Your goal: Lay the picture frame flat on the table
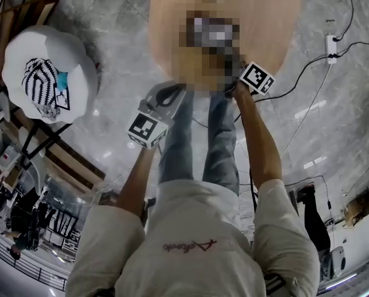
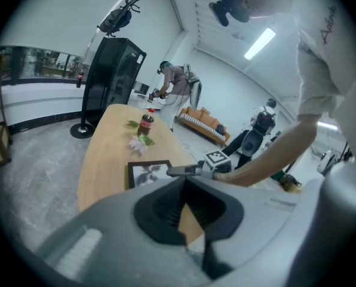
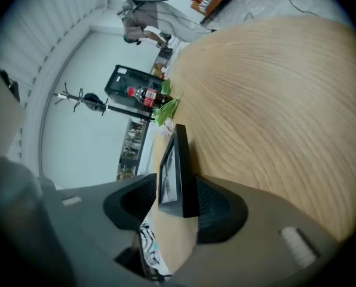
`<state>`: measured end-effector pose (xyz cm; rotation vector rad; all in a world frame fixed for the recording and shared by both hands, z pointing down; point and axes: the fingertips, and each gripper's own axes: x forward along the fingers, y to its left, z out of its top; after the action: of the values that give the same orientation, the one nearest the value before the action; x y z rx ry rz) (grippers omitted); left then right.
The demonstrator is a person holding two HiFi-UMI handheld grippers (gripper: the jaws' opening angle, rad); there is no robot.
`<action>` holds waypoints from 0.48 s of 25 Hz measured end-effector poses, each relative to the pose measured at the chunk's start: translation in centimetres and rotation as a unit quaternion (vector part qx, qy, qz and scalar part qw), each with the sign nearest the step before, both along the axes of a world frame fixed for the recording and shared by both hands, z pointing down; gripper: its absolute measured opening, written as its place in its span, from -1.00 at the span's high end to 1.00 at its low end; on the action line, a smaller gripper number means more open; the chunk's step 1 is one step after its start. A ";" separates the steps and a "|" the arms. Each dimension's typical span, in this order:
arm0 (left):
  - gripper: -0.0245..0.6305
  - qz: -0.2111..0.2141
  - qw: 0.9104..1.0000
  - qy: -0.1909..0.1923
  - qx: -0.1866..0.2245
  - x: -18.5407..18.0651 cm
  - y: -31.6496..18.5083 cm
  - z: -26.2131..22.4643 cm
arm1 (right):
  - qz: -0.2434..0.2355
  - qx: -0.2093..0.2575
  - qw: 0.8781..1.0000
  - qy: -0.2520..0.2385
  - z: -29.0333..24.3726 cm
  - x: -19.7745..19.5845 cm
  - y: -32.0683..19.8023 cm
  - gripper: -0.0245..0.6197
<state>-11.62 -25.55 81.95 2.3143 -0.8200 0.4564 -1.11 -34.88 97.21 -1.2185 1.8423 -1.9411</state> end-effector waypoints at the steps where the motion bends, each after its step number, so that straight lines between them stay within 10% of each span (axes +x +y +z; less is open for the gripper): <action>1: 0.93 0.000 1.000 0.001 0.000 -0.2 0.2 0.1 | -0.019 0.005 0.999 0.025 0.1 -0.4 0.2 0.30; 8: 0.93 -0.006 1.000 0.002 0.002 -1.3 0.5 0.3 | -0.121 0.043 0.979 0.160 0.6 -1.5 0.9 0.02; 12: 0.93 -0.010 1.000 0.003 0.003 -1.6 0.6 0.2 | -0.187 0.072 0.946 0.254 0.9 -1.4 1.6 -0.03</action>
<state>-13.24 -24.99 82.16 2.3105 -0.8419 0.4384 -2.52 -33.28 98.15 -1.5162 2.5868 -1.7175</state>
